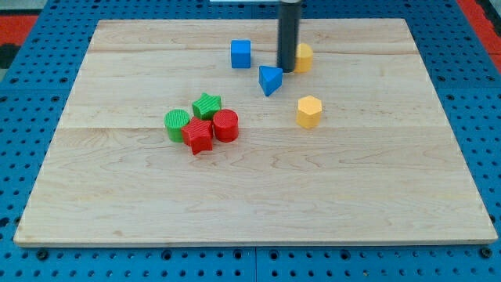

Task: Push the yellow hexagon to the right of the red star

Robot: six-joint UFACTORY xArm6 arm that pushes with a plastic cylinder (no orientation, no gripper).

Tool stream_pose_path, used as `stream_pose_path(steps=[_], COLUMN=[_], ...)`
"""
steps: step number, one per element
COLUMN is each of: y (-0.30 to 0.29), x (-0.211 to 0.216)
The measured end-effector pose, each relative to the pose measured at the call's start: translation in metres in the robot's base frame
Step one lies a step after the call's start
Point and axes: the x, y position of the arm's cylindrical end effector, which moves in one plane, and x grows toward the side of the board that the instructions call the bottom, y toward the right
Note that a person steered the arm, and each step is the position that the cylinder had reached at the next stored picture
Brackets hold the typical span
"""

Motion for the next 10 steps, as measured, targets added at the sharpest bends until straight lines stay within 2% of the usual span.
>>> stream_pose_path(steps=[1, 2, 3, 4, 5, 6, 7, 8, 9, 10], y=[-0.023, -0.033, 0.026, 0.051, 0.008, 0.023, 0.023, -0.045, -0.067, -0.056], x=[0.031, 0.032, 0.037, 0.079, 0.143, 0.143, 0.096, 0.076, 0.12, 0.123])
